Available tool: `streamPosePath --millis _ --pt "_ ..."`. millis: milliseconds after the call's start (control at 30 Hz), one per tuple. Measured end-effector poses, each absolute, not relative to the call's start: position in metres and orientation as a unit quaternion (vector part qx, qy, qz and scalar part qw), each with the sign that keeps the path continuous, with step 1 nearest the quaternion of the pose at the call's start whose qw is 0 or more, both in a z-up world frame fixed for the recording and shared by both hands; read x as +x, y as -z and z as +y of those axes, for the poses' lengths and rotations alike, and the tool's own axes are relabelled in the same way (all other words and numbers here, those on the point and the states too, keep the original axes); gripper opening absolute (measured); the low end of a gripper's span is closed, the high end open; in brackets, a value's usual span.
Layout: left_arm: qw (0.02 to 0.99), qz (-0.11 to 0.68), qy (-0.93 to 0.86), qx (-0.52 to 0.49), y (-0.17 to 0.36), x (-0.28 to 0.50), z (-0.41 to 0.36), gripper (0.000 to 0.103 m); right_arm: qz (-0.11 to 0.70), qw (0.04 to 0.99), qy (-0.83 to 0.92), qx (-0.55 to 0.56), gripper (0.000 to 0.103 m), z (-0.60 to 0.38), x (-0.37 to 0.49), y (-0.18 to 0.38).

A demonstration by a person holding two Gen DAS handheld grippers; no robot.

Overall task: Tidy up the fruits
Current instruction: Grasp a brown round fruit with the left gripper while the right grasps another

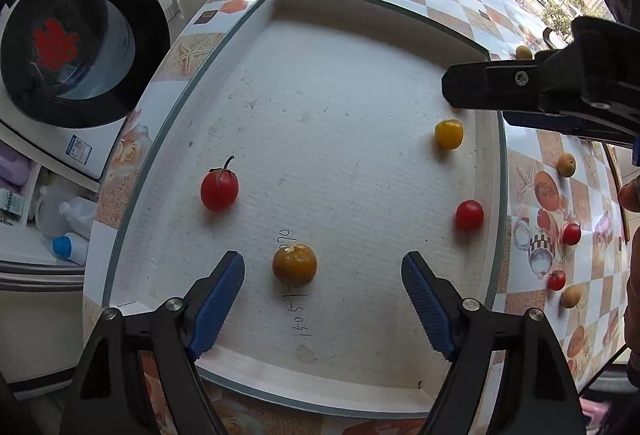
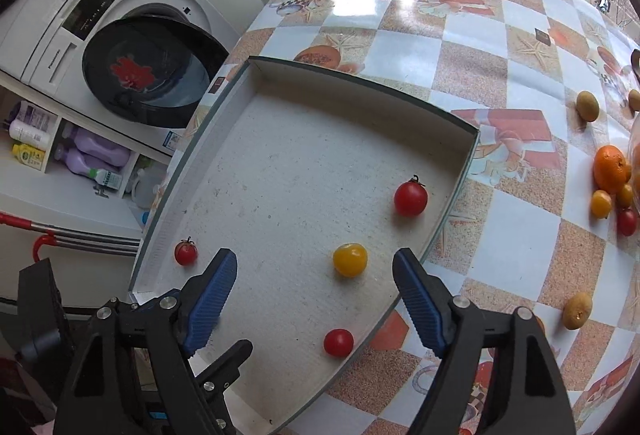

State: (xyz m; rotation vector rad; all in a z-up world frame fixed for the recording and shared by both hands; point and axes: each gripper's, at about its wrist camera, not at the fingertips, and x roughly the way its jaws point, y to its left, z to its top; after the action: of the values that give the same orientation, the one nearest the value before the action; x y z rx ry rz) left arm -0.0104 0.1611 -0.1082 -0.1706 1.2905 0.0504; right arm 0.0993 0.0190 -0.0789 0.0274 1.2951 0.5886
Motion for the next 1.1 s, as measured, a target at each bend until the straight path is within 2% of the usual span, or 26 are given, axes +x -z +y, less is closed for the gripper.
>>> streamPosePath --millis 267,600,1100 --pt "0.794 0.605 -0.012 -0.06 0.096 -0.002 0.137 0.082 0.587 0.786 -0.194 0.024 0.083 -0.058 0.081 0.069" --pt "0.807 0.588 0.056 -0.023 0.069 0.028 0.072 0.082 0.61 0.785 -0.087 0.057 0.083 -0.167 0.042 0.089" --pt "0.799 0.584 0.139 0.047 0.083 0.068 -0.026 0.082 0.624 0.772 -0.099 0.061 0.083 -0.187 -0.016 0.104"
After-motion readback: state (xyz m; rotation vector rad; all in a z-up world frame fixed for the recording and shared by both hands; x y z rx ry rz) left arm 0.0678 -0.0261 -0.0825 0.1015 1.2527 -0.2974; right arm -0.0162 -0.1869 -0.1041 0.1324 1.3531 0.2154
